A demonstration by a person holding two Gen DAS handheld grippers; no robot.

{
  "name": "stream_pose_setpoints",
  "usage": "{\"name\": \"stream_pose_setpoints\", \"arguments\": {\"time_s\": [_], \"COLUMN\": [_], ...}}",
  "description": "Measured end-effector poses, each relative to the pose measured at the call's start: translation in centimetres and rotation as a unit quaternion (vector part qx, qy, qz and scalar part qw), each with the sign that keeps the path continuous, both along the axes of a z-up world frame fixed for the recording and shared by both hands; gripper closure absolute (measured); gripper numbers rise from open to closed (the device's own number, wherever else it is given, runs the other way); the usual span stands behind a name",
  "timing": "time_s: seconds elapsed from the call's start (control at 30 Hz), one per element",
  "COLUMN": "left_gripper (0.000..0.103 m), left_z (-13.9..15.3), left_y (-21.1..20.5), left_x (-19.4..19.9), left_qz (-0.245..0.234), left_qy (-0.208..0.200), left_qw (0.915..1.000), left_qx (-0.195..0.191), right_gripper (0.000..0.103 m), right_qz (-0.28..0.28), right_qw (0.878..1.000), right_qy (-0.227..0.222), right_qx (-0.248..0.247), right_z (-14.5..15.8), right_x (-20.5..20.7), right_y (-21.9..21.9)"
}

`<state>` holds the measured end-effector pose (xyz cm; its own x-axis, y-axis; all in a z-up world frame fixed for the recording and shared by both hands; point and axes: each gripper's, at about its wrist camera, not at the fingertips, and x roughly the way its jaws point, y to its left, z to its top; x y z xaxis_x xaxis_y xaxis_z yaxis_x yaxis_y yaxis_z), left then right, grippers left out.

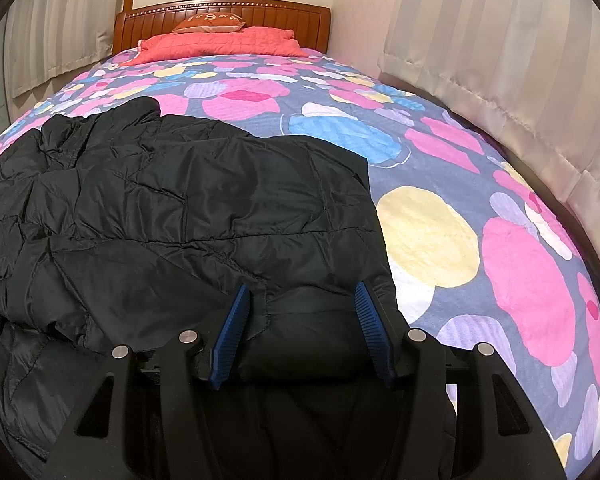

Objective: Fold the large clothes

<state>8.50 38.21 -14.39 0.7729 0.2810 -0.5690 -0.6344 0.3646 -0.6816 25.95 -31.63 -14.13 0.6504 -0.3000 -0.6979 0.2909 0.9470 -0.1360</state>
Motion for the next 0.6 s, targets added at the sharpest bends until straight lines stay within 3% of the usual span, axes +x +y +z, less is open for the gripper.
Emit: {"name": "stream_pose_setpoints", "arguments": {"time_s": [0.07, 0.17, 0.27, 0.43, 0.6], "left_gripper": [0.07, 0.082, 0.091, 0.093, 0.093], "left_z": [-0.2, -0.7, 0.4, 4.2, 9.0], "left_y": [0.2, 0.4, -0.3, -3.3, -9.2], "left_x": [-0.1, 0.0, 0.5, 2.2, 4.7], "left_qz": [-0.007, -0.009, -0.013, -0.036, -0.099], "left_qy": [0.0, 0.016, 0.034, 0.032, 0.0], "left_qw": [1.0, 0.9998, 0.9988, 0.9925, 0.9755], "left_qx": [-0.001, 0.003, 0.034, 0.112, 0.197], "right_gripper": [0.047, 0.047, 0.047, 0.047, 0.047], "right_qz": [0.0, 0.0, 0.0, 0.0, 0.0], "right_qw": [1.0, 1.0, 1.0, 1.0, 1.0], "right_qy": [0.0, 0.0, 0.0, 0.0, -0.001], "right_qx": [0.0, 0.0, -0.001, -0.002, -0.002], "right_z": [0.0, 0.0, 0.0, 0.0, 0.0], "right_x": [0.0, 0.0, 0.0, 0.0, 0.0], "right_y": [0.0, 0.0, 0.0, -0.1, 0.0]}}
